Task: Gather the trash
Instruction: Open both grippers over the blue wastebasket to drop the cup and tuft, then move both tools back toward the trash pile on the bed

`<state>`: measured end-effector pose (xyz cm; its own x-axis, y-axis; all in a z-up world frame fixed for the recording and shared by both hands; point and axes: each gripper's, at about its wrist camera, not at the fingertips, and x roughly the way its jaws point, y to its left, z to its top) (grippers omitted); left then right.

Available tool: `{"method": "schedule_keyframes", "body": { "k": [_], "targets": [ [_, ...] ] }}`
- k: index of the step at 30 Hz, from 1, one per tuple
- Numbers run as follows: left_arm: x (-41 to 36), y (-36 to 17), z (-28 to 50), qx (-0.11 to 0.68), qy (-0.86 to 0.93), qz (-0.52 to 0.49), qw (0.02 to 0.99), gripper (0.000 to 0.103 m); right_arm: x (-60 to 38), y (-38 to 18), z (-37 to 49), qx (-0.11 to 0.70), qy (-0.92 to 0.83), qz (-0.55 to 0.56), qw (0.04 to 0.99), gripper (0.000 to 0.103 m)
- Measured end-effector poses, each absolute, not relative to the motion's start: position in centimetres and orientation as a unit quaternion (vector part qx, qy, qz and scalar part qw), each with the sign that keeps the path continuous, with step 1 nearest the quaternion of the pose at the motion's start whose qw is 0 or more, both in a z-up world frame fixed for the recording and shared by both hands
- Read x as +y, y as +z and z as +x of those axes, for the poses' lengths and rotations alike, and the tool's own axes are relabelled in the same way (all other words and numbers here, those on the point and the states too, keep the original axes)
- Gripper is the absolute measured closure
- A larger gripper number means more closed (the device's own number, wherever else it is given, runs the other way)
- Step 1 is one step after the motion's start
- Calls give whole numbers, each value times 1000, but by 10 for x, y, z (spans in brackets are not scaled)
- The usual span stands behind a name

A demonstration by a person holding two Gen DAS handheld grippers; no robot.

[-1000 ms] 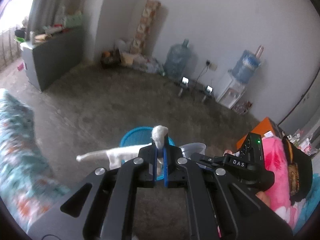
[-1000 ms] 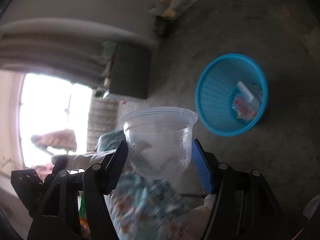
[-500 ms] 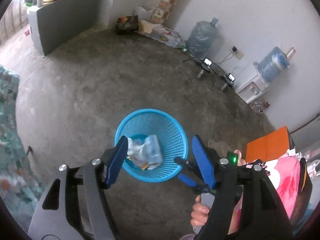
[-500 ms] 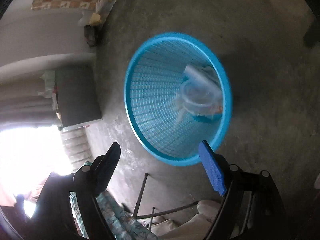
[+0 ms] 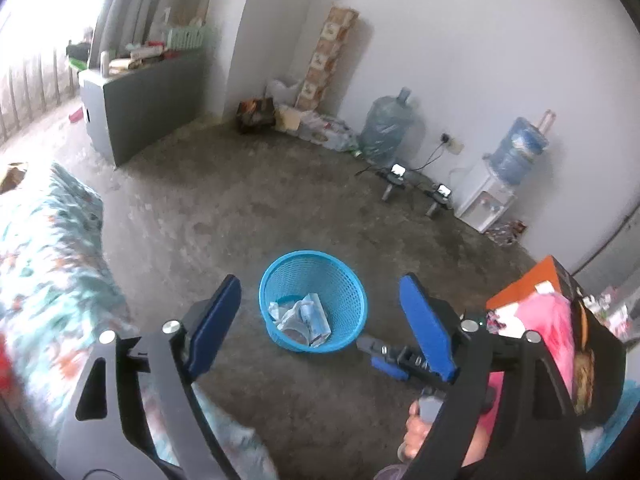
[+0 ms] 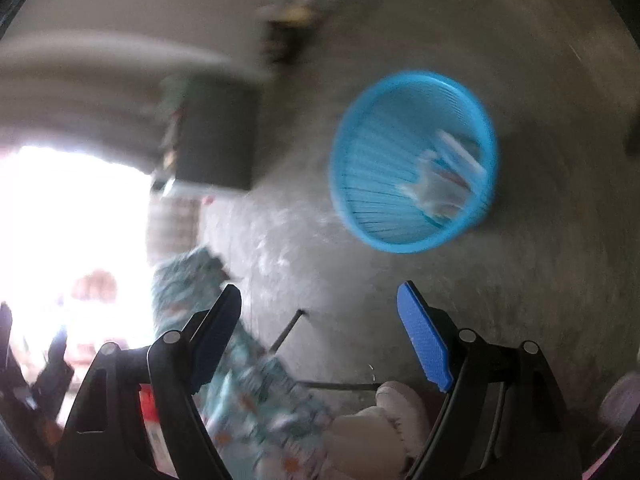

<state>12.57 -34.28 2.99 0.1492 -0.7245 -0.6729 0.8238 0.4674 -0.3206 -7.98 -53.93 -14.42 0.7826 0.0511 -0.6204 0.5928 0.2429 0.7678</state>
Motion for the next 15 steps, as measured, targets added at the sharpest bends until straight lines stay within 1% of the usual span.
{"method": "schedule_keyframes", "body": {
  "k": [1, 3, 6, 10, 15],
  "targets": [
    [-326, 37, 121, 400, -521, 56, 752, 20, -533, -129, -74, 274, -168, 572, 754, 25],
    [-294, 44, 117, 406, -532, 43, 742, 20, -519, -100, -64, 269, -126, 547, 783, 25],
    [-236, 49, 113, 403, -528, 28, 747, 20, -498, -73, -49, 265, -73, 523, 807, 25],
    [-153, 46, 98, 365, -493, 38, 789, 20, -466, -58, -27, 284, -21, 507, 814, 25],
    [-69, 23, 88, 340, -431, 32, 835, 20, -420, -47, 6, 321, 33, 484, 813, 25]
  ]
}}
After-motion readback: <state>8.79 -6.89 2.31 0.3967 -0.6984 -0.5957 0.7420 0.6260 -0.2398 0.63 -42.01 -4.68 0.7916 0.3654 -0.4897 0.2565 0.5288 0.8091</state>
